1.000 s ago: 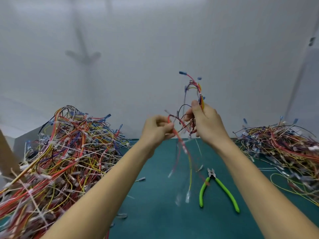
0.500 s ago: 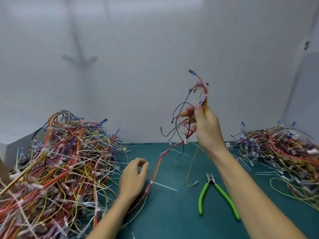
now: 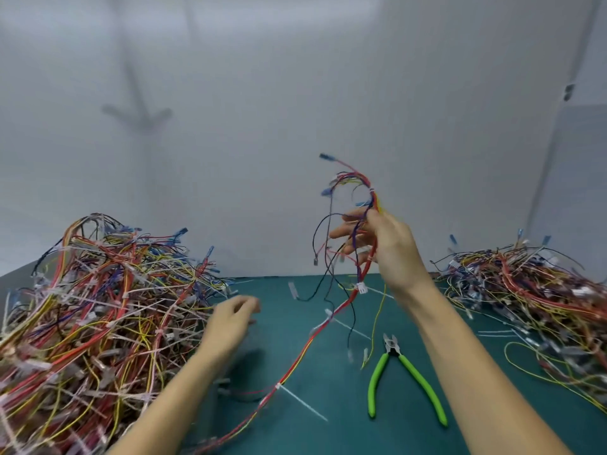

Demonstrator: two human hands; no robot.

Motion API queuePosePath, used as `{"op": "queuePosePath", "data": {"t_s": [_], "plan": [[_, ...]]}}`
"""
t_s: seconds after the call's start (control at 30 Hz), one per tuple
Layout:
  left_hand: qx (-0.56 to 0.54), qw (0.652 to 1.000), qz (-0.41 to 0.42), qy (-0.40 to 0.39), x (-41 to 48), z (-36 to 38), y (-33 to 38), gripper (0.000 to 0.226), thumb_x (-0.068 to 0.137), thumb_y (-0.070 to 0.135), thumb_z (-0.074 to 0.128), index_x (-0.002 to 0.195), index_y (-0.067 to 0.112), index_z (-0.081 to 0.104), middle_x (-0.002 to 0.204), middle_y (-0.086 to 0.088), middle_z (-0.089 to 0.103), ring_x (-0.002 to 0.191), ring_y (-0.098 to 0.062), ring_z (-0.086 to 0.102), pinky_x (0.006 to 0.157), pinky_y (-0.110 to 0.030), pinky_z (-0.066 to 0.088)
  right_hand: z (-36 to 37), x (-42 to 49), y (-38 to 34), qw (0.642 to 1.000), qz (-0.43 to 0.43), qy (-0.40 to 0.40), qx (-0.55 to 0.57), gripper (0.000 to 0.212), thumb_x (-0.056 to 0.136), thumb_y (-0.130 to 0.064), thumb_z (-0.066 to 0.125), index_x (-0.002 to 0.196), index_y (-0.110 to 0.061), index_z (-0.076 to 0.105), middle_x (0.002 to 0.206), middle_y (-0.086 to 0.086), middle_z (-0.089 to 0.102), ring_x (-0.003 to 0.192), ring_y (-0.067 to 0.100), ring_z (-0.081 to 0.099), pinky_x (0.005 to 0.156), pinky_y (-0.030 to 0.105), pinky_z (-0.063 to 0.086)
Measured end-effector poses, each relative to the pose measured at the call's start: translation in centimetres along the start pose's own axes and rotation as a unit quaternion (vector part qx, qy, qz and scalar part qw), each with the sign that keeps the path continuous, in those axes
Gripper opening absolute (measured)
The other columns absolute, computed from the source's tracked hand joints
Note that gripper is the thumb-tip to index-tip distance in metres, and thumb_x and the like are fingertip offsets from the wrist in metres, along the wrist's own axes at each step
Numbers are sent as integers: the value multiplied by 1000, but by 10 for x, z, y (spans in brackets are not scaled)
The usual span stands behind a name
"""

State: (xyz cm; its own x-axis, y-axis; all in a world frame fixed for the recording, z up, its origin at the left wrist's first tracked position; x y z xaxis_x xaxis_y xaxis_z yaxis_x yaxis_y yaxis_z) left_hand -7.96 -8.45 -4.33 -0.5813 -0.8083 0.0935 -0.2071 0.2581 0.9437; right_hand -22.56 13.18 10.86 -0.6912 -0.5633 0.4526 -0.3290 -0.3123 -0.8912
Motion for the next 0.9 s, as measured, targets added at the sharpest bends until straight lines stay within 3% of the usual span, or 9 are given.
{"op": "queuePosePath", "data": {"t_s": [0.13,0.27,0.4,0.5,0.6,0.67,0.77,0.9], "plan": [[-118,983,133,36,-20,17,103,20,98,25,53,91,25,71,96,10,74,98,-10,68,84,-33,50,11,-5,11,1000,-8,-8,-26,28,109,-21,33,100,-12,58,82,0,71,56,11,60,48,24,49],[-117,947,286,91,-48,9,186,13,95,28,61,86,26,70,77,16,69,77,-2,62,73,-21,49,18,-9,19,999,-13,-28,-40,24,108,-25,40,101,-17,62,82,0,66,60,15,63,47,28,50],[-40,962,266,53,-53,27,204,21,90,38,64,76,26,73,73,16,71,73,0,65,74,-27,52,28,-12,22,997,-21,-61,-35,24,108,-28,41,106,-22,64,89,6,69,65,16,66,53,30,52],[-73,968,238,38,-50,29,195,21,87,33,69,74,18,75,70,5,72,75,-12,69,78,-37,56,35,-14,22,994,-35,-93,-39,26,107,-26,41,113,-24,66,102,5,71,78,17,69,63,32,57],[-184,962,202,-13,-45,32,182,15,87,16,72,74,9,75,65,4,69,62,-4,63,63,-16,51,33,-13,21,989,-49,-104,-94,26,106,-24,46,113,-25,71,107,0,73,100,19,66,90,41,53],[-212,959,186,-31,-42,34,175,10,86,11,73,76,8,75,68,4,72,63,-1,65,62,-9,48,30,-11,20,980,-57,-98,-161,24,103,-29,51,105,-38,73,105,-16,73,108,8,62,97,36,48],[-205,959,194,-28,-41,35,170,9,84,11,75,75,9,76,74,0,74,68,-2,67,64,-8,49,23,-11,11,953,-93,-54,-283,20,99,-38,56,90,-41,74,91,-30,67,111,9,53,93,33,39],[-172,961,218,17,-41,30,169,4,80,16,79,77,14,77,76,1,76,75,-8,71,71,-19,55,24,-10,1,948,-117,-42,-293,12,95,-29,63,92,-24,75,81,-15,71,81,8,64,74,30,49]]}}
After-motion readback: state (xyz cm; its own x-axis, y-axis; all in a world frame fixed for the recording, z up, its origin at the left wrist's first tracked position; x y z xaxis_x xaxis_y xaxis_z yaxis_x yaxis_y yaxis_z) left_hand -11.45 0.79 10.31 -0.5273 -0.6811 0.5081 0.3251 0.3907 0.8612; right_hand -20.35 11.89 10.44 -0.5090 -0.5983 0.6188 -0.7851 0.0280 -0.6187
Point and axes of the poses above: each hand's wrist, its own x-axis towards the middle knuckle, its own z-axis out of the palm, y = z × x, the point moved 10 cm from there along x, towards the middle knuckle
